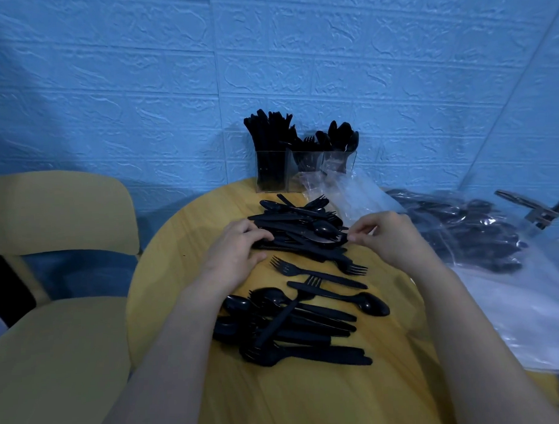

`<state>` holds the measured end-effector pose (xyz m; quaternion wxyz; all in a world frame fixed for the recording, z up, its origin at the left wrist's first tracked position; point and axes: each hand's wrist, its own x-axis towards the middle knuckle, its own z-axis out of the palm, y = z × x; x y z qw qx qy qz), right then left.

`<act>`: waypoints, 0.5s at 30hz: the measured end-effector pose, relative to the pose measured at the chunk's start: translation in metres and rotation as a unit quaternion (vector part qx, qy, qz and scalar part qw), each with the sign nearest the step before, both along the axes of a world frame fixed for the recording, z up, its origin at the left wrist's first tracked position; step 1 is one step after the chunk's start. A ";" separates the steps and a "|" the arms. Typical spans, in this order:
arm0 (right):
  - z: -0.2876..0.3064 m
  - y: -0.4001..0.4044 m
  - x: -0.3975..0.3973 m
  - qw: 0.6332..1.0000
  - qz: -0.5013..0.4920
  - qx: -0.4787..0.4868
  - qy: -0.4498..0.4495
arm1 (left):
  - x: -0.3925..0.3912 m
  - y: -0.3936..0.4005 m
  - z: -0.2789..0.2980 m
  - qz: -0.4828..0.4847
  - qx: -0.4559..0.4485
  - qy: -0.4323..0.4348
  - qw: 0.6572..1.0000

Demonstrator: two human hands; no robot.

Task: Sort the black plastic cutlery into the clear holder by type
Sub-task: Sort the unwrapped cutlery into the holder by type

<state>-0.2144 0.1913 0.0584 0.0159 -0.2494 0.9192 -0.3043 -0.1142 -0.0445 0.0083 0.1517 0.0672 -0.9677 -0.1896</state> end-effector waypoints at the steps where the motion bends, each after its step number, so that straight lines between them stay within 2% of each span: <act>1: -0.001 0.000 -0.001 1.000 -0.001 -0.002 0.001 | 0.000 0.001 0.001 -0.006 -0.012 0.002 1.000; 8: -0.010 -0.001 -0.002 0.999 0.018 0.015 -0.036 | -0.002 0.006 0.003 -0.014 -0.075 0.020 0.997; 11: -0.012 0.000 -0.003 0.999 0.021 0.016 -0.033 | -0.001 0.006 0.004 -0.008 -0.059 0.048 0.997; 15: -0.011 0.003 -0.005 0.999 0.014 0.011 -0.028 | 0.002 0.002 0.005 -0.012 0.004 0.039 0.999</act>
